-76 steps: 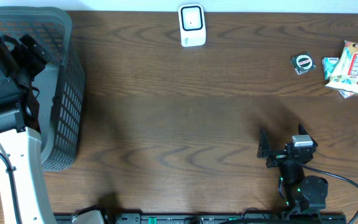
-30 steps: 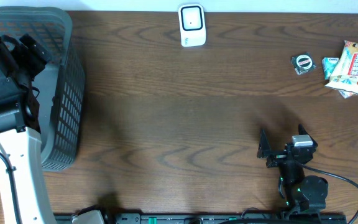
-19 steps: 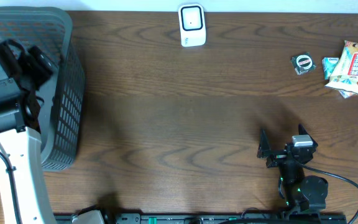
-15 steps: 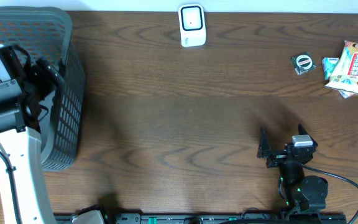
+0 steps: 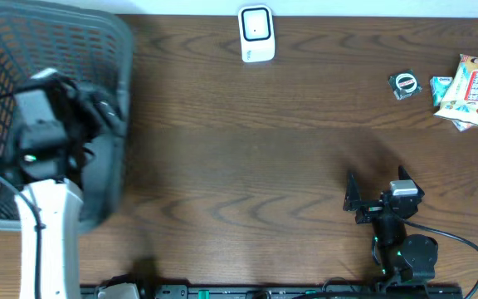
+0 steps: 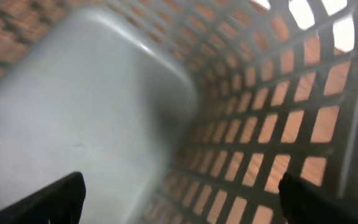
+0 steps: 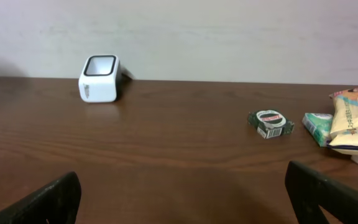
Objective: Scan the item barcode
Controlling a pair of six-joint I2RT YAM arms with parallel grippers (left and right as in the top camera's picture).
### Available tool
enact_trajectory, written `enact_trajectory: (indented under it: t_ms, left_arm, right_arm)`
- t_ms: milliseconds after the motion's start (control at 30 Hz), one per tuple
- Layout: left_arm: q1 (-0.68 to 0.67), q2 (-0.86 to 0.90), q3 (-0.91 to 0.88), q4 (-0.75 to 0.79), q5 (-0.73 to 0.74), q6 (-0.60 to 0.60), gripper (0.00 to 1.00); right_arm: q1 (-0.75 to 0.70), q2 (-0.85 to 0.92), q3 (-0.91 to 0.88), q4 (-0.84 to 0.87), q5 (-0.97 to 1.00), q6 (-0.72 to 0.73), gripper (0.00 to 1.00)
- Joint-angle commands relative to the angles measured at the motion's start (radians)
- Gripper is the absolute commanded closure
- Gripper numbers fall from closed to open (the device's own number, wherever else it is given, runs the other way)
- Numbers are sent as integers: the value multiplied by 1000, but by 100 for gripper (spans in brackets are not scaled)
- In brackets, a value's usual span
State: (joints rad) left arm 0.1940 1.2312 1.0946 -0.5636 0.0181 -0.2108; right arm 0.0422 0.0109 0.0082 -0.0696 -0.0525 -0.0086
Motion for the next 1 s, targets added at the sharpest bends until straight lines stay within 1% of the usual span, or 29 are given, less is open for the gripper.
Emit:
enact_trajectory:
  t_ms: [0,133,300,500,767,967]
  left_arm:
    - [-68,-60,-149,66,27,89,2]
    - [-101,-141,-308,179,27,88,2]
    - [-117,-264,-521,371,47,87,2]
    - [-117,-432,-709,554,79,87,3]
    - [-117,-588,-799,584,79,88,2]
    - [-117,-628,-822,597,80,87,2]
  right_arm:
    - [-4,-6,-3,-3,4,-7,1]
    - [-4,-6,-3,-3,4,-7,1]
    - [-4,-6,-3,-3,5,-7,1]
    - [-4,-6,-3,-3,5,-7,1]
    - [-4,-6,-3,-3,5,-7,1]
    - [-4,-6,-3,-3,5,-7,1]
